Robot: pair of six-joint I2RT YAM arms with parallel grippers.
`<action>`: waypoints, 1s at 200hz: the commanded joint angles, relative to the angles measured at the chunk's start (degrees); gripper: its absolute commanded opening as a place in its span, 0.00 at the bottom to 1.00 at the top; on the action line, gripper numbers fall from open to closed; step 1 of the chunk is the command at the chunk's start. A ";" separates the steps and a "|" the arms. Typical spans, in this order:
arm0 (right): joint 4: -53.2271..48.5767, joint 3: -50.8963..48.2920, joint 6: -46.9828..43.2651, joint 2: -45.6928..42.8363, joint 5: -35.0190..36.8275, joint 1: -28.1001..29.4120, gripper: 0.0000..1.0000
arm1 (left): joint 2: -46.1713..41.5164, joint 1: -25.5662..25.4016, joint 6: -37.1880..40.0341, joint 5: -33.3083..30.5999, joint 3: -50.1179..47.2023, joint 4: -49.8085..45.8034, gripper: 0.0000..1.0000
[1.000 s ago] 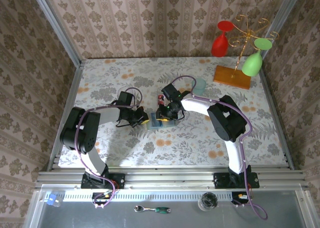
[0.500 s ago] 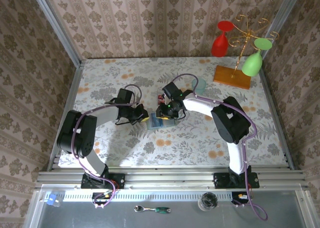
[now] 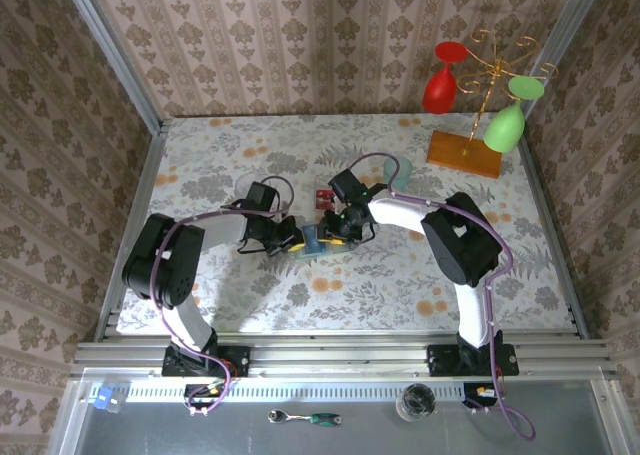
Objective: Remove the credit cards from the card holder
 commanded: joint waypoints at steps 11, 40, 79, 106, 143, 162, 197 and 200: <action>-0.12 -1.51 1.66 -2.01 -0.74 0.29 0.35 | 1.02 1.52 2.60 -0.89 0.64 -2.02 0.00; 0.83 -1.87 2.28 -2.82 -2.35 0.28 0.35 | 0.59 2.75 4.20 -0.74 1.32 -3.90 0.00; 1.44 -0.45 2.22 -2.99 -2.71 0.03 0.34 | -0.55 3.19 2.75 1.68 1.90 -2.40 0.00; 3.07 0.62 2.85 -1.96 -4.50 -0.18 0.33 | -1.44 3.05 2.36 1.39 3.50 -2.99 0.00; 3.78 1.80 3.14 -0.60 -5.68 -0.37 0.32 | 0.44 2.93 3.31 1.29 5.22 -4.21 0.00; 3.65 2.28 2.99 0.02 -6.12 -0.68 0.32 | 1.42 2.96 3.61 1.08 5.24 -4.35 0.00; 4.03 2.64 3.08 0.57 -6.64 -0.73 0.32 | 2.42 3.05 4.32 0.20 4.67 -4.79 0.00; 4.05 2.61 3.08 0.67 -6.67 -0.72 0.32 | 2.49 3.06 4.29 0.12 4.55 -4.82 0.00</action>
